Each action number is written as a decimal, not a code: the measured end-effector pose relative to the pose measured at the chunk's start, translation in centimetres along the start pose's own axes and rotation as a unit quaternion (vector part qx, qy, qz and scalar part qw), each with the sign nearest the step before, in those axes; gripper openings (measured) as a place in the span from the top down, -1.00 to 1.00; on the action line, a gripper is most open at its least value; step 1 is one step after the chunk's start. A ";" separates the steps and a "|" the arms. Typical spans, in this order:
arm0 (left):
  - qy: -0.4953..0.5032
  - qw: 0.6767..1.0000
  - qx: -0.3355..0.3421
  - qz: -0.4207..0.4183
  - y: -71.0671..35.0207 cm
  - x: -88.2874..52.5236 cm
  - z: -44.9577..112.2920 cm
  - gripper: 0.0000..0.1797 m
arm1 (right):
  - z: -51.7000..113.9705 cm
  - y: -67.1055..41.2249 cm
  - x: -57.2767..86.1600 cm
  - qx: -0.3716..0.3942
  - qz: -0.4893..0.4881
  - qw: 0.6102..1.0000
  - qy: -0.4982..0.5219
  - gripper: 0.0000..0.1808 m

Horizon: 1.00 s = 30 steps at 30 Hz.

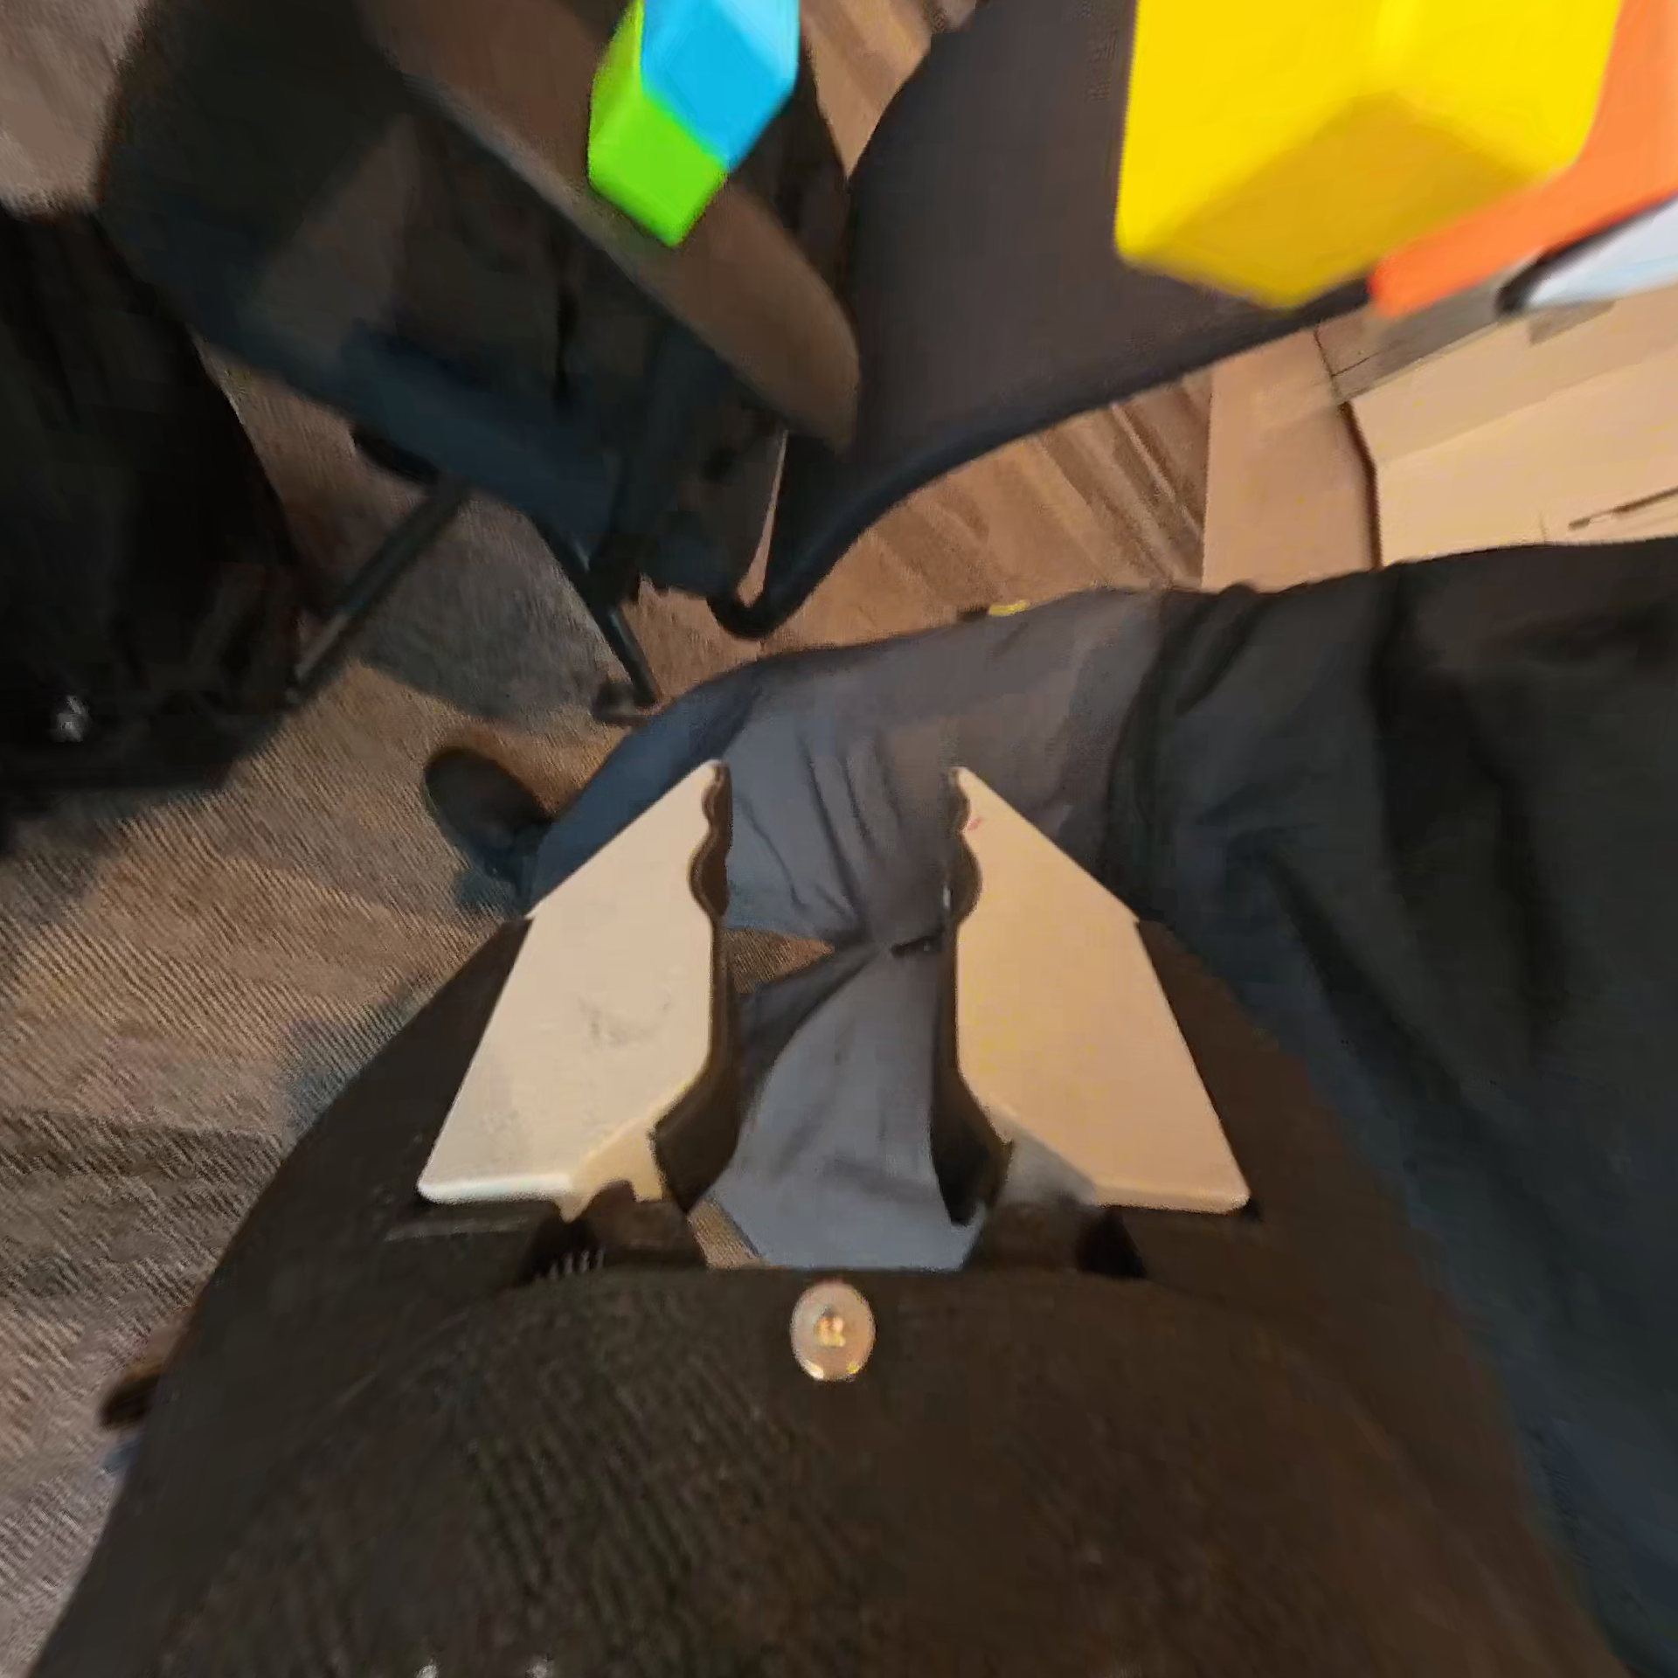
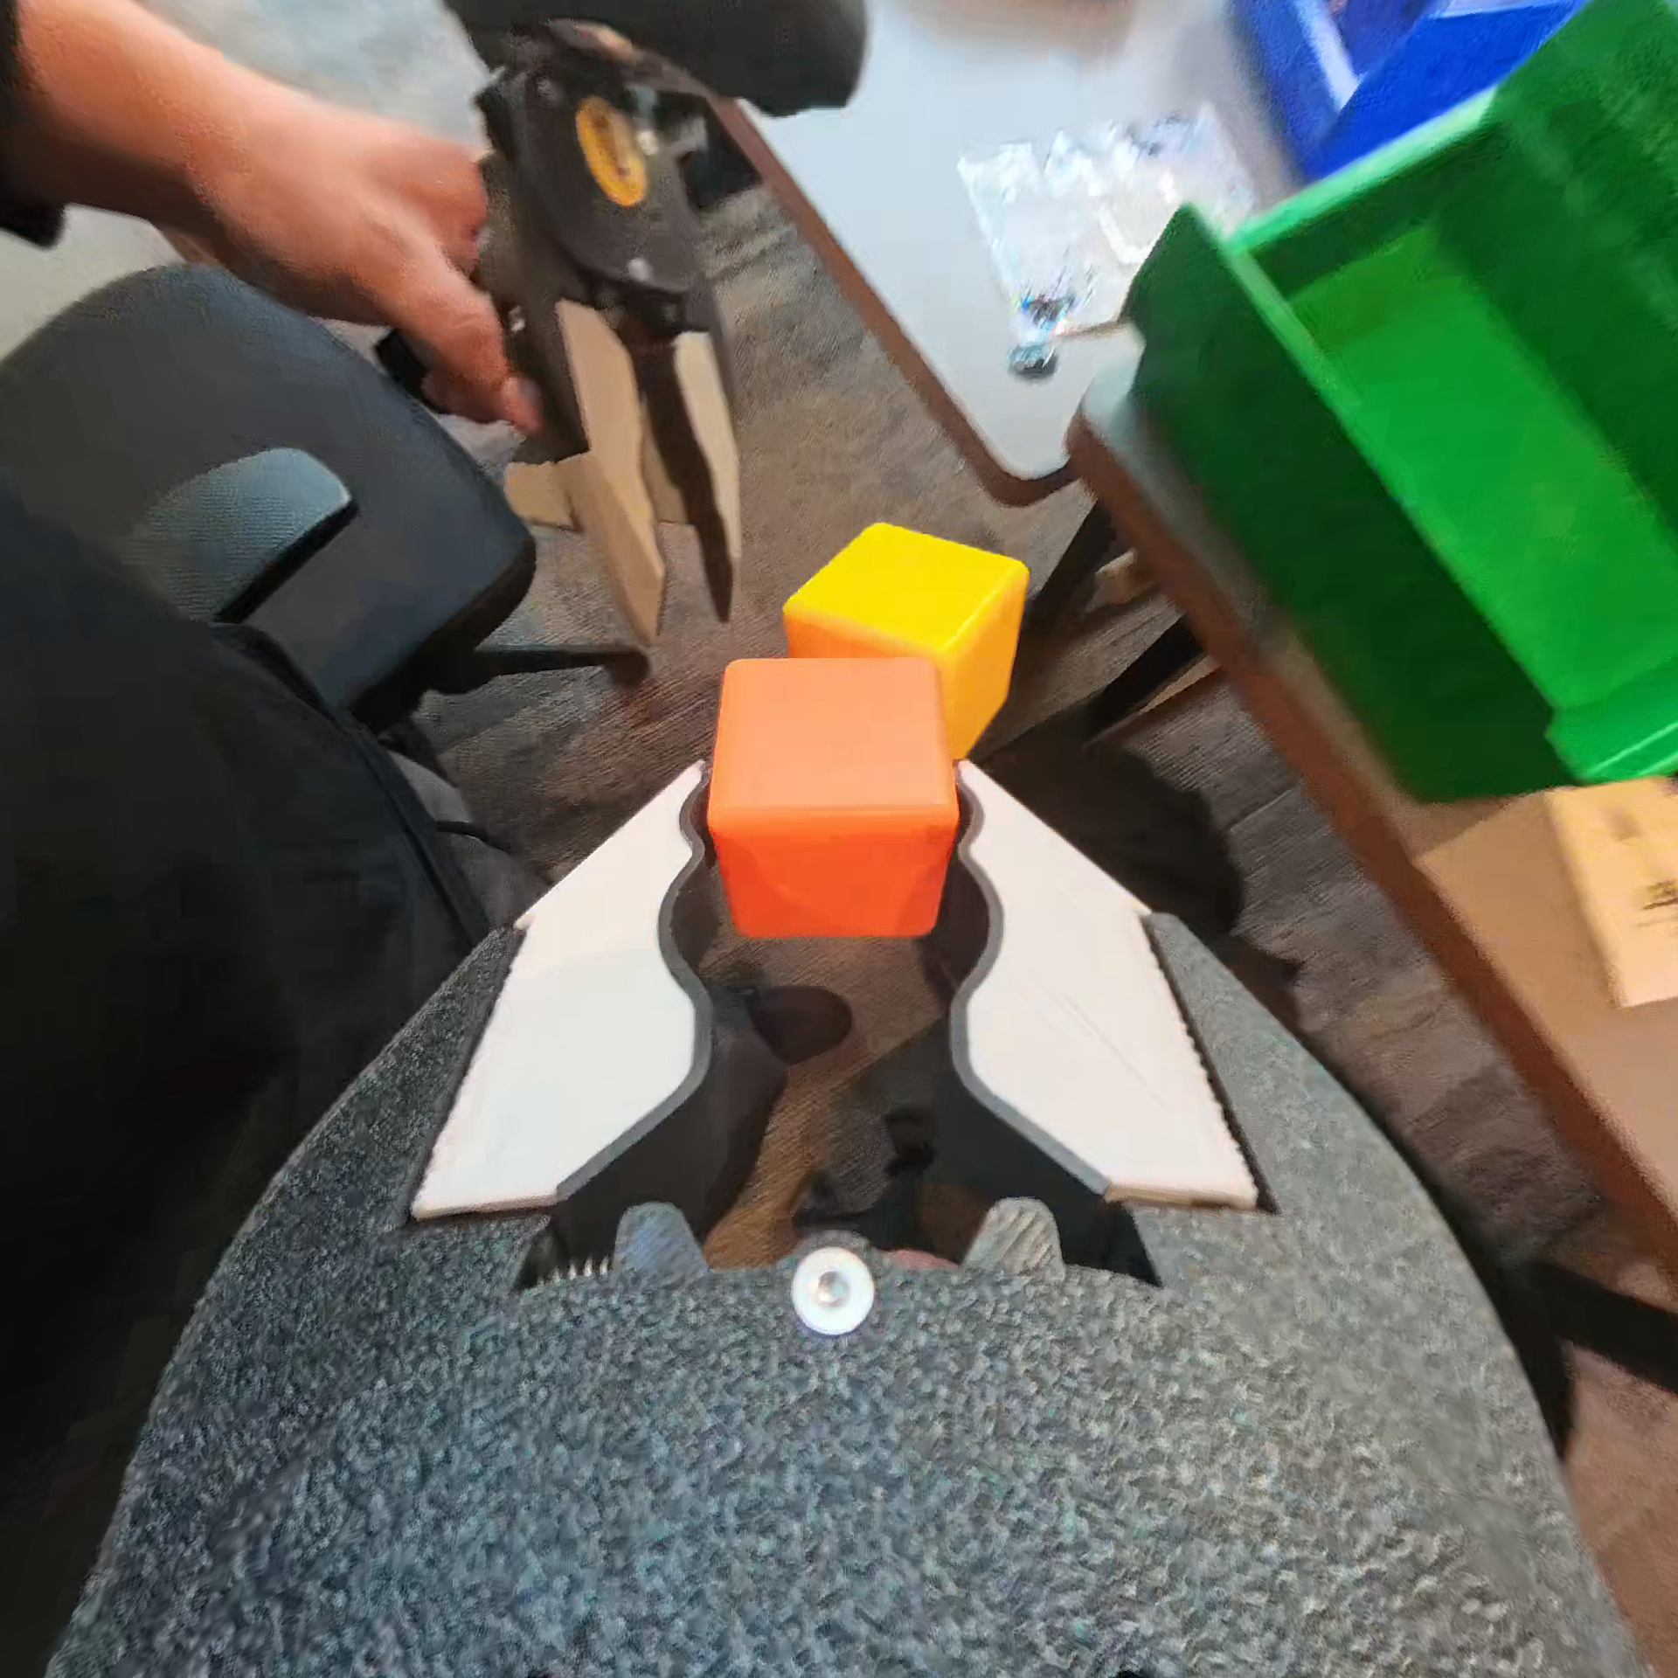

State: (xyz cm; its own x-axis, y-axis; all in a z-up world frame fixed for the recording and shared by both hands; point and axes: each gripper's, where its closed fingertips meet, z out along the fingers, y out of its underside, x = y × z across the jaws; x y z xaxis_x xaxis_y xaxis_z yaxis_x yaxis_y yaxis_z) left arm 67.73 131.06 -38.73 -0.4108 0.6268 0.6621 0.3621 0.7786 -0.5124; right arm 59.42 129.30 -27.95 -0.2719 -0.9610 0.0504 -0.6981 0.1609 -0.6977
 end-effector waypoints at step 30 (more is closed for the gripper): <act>0.173 0.924 -0.107 0.325 -24.4 5.6 3.8 0.45 | -8.9 -3.4 17.5 0.022 0.012 0.968 0.251 0.47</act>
State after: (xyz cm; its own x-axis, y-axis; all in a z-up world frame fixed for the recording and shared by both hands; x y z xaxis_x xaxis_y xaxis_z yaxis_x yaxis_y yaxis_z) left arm 53.42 115.68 -24.59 0.2293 0.8843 0.4068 0.6102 0.1950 -0.7679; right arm 51.10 113.93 -18.34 -0.5837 -0.7243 0.3670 -0.6611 0.1615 -0.7327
